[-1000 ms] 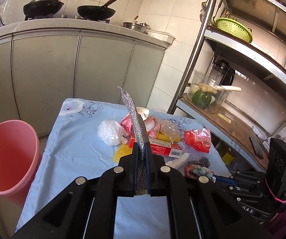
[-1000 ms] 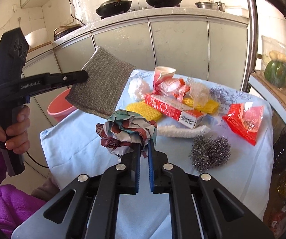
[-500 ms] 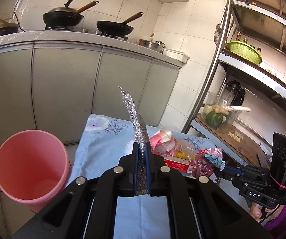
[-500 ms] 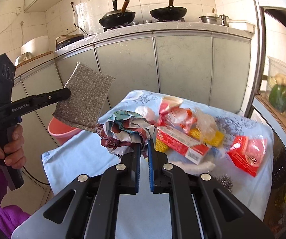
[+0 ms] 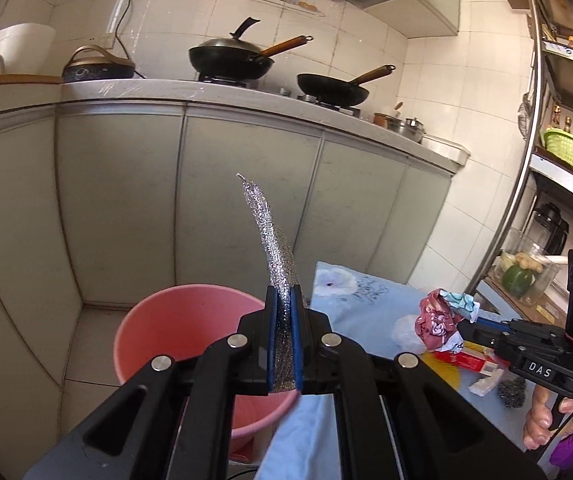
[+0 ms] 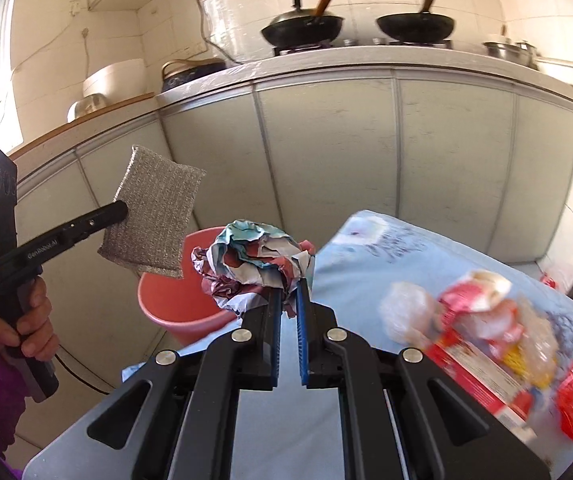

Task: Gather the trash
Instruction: 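Carry the scrubber and crumpled paper in both tools over the pink bucket, then open both tools to drop the scrubber and paper into the bucket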

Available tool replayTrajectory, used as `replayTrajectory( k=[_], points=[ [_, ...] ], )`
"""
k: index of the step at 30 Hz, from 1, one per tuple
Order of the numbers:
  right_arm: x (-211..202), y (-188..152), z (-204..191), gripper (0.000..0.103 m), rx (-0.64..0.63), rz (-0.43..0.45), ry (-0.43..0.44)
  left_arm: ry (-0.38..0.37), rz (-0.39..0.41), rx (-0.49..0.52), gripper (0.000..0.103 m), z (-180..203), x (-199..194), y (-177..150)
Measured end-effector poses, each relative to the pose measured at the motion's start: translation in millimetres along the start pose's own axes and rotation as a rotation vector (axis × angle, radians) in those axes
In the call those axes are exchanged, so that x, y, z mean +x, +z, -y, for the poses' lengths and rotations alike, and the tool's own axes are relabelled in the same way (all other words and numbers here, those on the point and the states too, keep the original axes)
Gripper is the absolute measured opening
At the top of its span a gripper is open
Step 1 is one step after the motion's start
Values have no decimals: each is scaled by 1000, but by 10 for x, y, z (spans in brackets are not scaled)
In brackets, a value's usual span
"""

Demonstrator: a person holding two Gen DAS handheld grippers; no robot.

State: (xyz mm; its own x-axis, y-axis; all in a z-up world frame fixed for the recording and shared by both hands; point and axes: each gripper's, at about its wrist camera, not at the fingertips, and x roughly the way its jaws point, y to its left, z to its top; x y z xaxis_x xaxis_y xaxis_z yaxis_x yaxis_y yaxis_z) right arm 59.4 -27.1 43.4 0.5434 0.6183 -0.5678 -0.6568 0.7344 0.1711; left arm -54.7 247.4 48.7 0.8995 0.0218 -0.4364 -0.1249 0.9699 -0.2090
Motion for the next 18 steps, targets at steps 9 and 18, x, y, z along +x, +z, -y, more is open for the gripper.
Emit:
replayTrajectory(
  k=[9,18],
  points=[
    [820,98,-505,8,-82,-101,61,108,-122,-65,6,-528,408,-323],
    [1487,-7,-786,8,-120,-223,59,133,-228,-73,6,-649,723,-629]
  ],
)
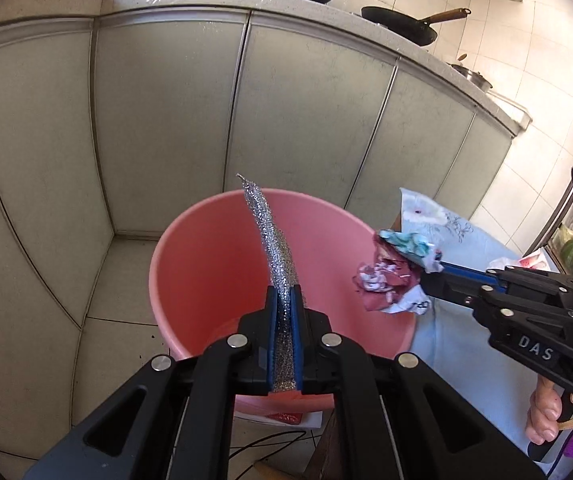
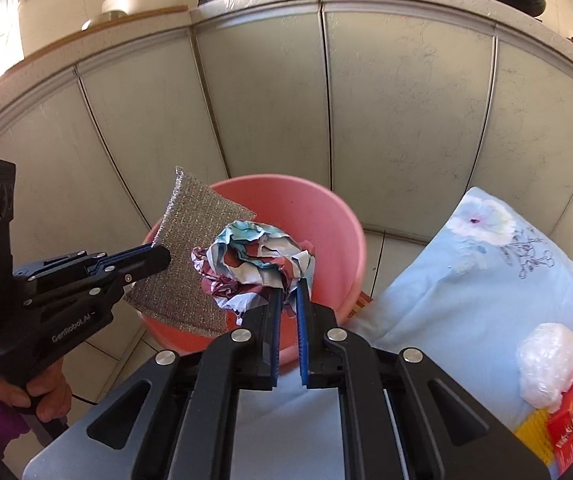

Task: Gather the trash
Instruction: 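Open both tools to drop the scrubber and paper into the bucket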

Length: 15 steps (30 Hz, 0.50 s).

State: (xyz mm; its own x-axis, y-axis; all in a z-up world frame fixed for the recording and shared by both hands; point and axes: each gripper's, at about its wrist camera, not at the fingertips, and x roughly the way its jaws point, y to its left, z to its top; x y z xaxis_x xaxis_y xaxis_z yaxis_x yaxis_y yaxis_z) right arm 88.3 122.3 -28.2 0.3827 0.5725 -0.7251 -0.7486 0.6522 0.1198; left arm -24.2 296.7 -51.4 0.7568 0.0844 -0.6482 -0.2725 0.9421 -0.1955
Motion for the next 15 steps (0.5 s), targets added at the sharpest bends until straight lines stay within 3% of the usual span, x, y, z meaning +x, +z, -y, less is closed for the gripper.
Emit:
replayTrajectory(
  k=[4,6,8,12,15],
  points=[
    [149,-14,17,11,23,-49,15,6,-14,-12,8,14,49,-51],
    [201,-25,27,17,38,-72,17,9,-21,-14,13,25,58,-68],
    [219,-31,46,22,50,-81,21,17,-21,-18,27,27,55,-61],
    [160,-30,66,31,60,-65,21,19,0,-32,29,14,-19,-55],
    [103,-24,76,32,60,-47,14,25,11,-44,29,0,-91,-28]
  ],
)
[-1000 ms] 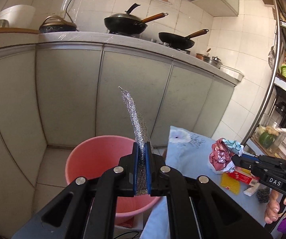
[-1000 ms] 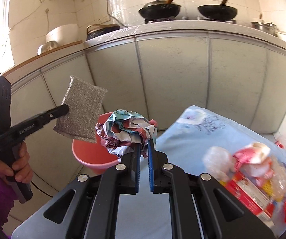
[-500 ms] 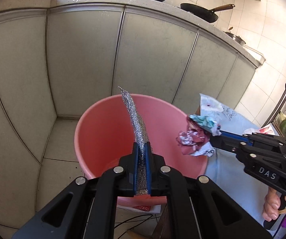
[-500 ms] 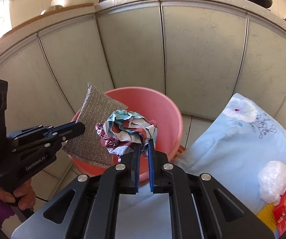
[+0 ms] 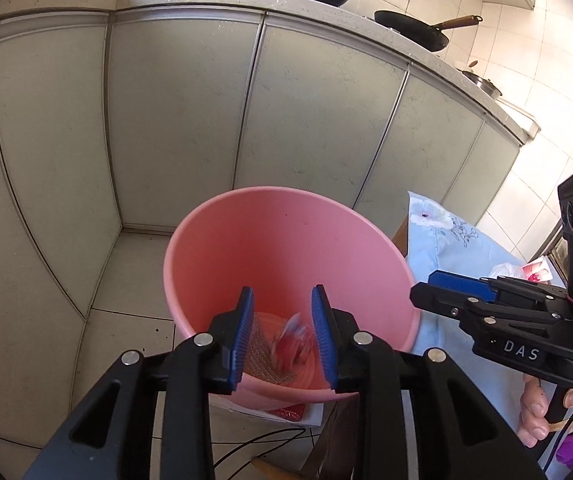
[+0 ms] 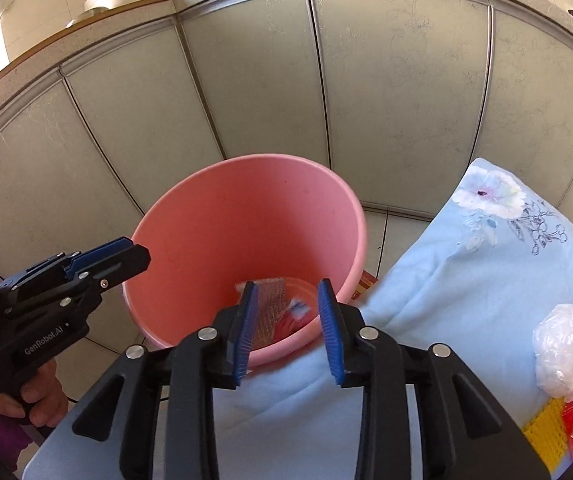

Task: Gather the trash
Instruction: 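Open both tools to drop the scrubber and paper into the bucket, then move both open tools back over the table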

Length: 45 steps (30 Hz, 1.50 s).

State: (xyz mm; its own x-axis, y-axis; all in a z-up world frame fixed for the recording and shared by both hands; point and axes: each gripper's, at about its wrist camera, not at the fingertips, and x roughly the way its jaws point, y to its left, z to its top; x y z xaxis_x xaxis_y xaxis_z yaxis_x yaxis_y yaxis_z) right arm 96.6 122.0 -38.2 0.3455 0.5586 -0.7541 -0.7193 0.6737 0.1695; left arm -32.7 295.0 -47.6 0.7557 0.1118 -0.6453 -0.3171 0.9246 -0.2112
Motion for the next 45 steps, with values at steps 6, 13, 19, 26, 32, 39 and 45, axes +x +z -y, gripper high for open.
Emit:
replayTrajectory(
  k=[6,13,19,26,32,39,45],
  points=[
    [-265,-51,97,32,16,55,-17,-2,35,-12,29,2,-200,71],
    [-727,-274,235,32,21,119,-72,-55,72,11,35,201,-435,132],
    [-1085,-533,381,32,61,154,-125,-128,83,58,44,543,-548,109],
    [-1467,-858,527,32,81,196,-203,-194,57,118,48,992,-560,5],
    [-1688,-1068,707,32,141,216,-246,-235,31,182,49,1384,-512,-108],
    [-1915,-1295,882,44,213,263,-322,-280,25,247,49,1802,-508,-236],
    [-2145,-1525,1055,45,260,296,-412,-325,-1,269,49,2065,-475,-308]
  ],
)
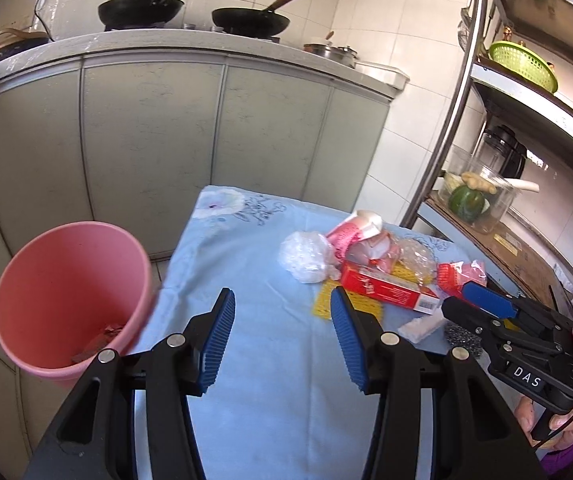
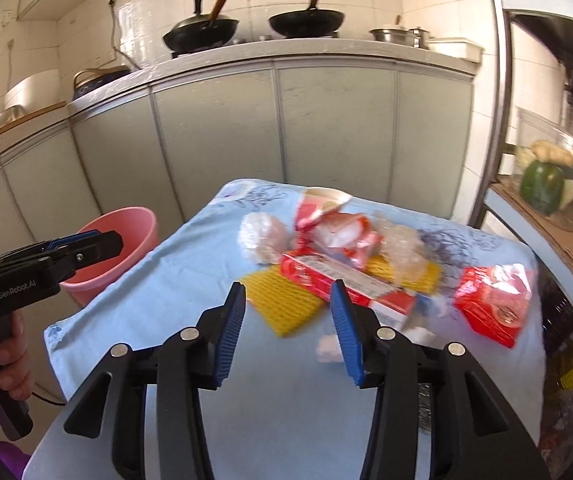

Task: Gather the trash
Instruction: 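Move both open tools back over the table, then lower the left tool and close it on the white foam strip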

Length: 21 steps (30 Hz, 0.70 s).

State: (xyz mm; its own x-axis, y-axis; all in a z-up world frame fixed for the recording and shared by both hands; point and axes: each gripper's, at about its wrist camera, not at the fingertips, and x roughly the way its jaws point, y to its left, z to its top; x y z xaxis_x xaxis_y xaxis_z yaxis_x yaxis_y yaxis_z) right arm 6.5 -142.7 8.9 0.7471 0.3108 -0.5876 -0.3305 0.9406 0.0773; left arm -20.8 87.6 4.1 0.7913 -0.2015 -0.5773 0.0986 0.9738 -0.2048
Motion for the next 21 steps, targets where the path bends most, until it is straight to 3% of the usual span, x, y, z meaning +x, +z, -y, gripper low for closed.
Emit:
replayTrajectory(
  k=[11,21],
  points=[
    [-198,-265,641,46,142,11,-131,-64,-49,24,49,292,181,-64],
    [-176,-463,877,46,206,-25,-151,-98,-101,75,49,575,387,-149]
  ],
)
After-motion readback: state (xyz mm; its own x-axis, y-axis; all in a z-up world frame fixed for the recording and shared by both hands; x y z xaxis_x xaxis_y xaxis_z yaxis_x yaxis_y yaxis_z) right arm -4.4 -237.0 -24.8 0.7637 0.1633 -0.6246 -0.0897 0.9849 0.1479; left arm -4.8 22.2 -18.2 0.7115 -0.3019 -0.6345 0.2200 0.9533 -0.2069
